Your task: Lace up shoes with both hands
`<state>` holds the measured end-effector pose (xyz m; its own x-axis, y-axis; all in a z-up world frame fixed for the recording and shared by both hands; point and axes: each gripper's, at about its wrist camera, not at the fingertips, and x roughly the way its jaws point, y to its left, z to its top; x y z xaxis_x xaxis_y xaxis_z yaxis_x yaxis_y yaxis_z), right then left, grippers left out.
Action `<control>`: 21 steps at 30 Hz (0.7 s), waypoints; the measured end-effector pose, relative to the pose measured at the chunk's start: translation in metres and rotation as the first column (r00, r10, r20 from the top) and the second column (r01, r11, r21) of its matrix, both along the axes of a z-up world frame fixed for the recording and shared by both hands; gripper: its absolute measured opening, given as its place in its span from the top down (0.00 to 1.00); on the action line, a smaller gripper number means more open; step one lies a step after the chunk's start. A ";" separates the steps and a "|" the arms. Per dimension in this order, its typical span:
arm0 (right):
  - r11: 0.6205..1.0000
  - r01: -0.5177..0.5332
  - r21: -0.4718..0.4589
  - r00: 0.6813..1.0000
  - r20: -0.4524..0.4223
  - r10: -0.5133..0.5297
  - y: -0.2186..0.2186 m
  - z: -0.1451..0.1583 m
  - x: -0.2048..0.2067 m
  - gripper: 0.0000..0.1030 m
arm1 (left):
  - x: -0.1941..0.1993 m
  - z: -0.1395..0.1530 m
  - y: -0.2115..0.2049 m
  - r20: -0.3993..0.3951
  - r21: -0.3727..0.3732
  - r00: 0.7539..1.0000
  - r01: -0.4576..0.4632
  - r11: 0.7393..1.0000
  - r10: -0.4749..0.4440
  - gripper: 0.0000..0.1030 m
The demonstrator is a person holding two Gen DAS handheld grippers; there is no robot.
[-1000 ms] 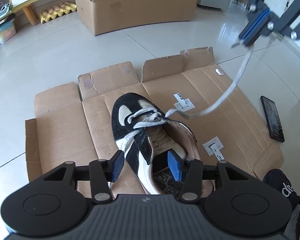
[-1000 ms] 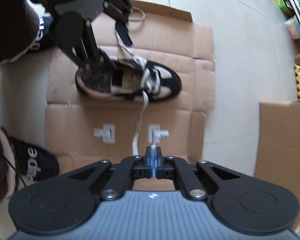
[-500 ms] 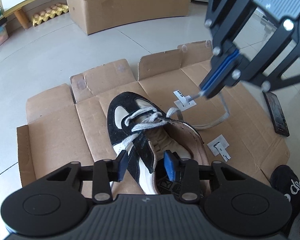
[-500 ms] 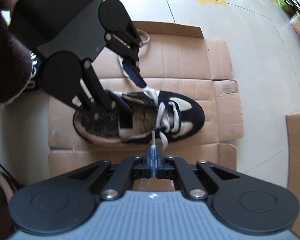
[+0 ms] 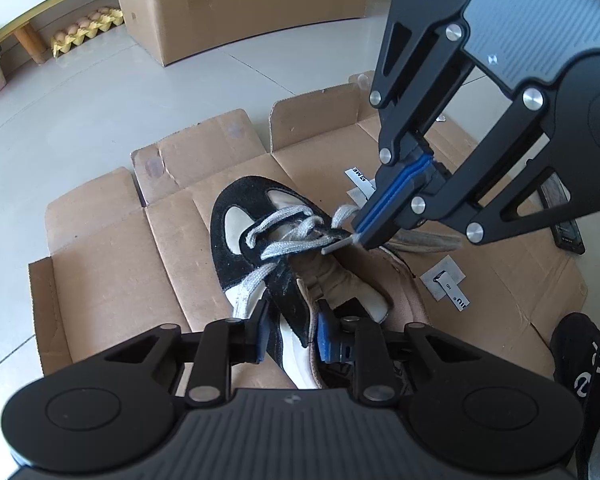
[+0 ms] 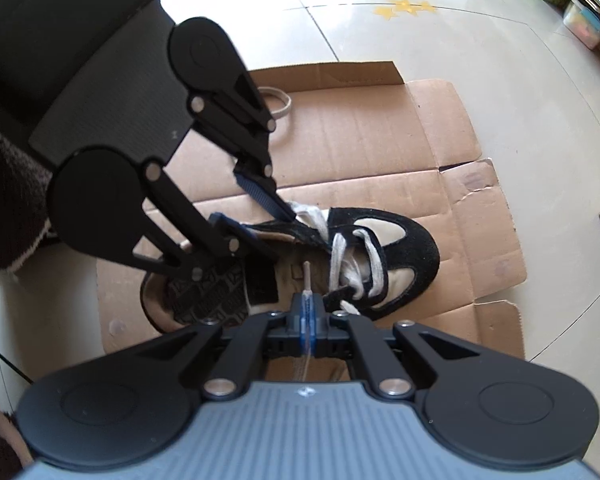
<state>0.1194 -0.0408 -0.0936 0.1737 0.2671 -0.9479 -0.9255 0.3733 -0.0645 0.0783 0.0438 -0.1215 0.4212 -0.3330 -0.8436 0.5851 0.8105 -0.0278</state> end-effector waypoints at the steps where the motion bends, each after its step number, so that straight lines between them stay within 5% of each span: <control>1: 1.000 0.009 0.009 1.000 -0.004 -0.008 -0.001 -0.001 0.001 0.98 | 0.000 0.000 0.002 -0.003 -0.009 1.000 -0.010 1.000 0.010 0.80; 7: 0.996 0.059 0.066 0.998 -0.034 -0.057 -0.003 -0.006 0.003 0.98 | 0.007 -0.003 0.022 -0.074 -0.130 0.987 -0.153 0.980 0.145 0.88; 10: 0.993 0.081 0.092 0.996 -0.044 -0.077 -0.002 -0.012 0.003 0.98 | 0.013 -0.010 0.044 -0.187 -0.237 0.950 -0.290 0.927 0.249 0.90; 21: 0.975 0.173 0.142 0.983 -0.079 -0.163 -0.003 -0.024 0.014 0.98 | 0.029 -0.029 0.077 -0.437 -0.363 0.833 -0.508 0.781 0.338 0.89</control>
